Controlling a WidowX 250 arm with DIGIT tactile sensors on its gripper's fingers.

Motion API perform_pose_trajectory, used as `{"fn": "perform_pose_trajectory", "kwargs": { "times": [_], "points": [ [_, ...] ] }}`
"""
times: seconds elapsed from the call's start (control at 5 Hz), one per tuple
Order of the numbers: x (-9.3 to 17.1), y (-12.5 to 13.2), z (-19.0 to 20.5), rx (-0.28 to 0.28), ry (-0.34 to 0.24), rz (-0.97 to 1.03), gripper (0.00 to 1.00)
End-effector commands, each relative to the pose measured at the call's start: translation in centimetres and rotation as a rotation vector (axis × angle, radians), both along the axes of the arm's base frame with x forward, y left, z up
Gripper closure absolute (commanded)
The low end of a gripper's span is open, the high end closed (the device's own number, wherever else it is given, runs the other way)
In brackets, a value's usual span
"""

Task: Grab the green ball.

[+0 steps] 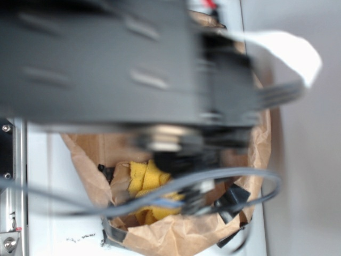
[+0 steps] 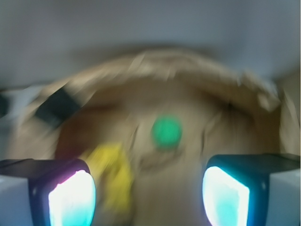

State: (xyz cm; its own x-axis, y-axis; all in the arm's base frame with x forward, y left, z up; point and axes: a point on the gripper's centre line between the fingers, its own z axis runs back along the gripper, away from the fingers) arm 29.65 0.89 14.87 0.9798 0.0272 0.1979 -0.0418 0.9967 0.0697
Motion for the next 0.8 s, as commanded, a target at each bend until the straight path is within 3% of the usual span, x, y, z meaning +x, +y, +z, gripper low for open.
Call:
{"fn": "perform_pose_trajectory", "kwargs": {
  "times": [0.0, 0.4, 0.6],
  "points": [
    [1.2, 2.3, -4.7, 0.009, -0.024, 0.008, 0.0],
    [1.8, 3.5, -9.6, 0.029, 0.075, 0.035, 0.0],
    [3.5, 3.6, -10.4, 0.015, 0.083, 0.029, 0.0]
  ]
}}
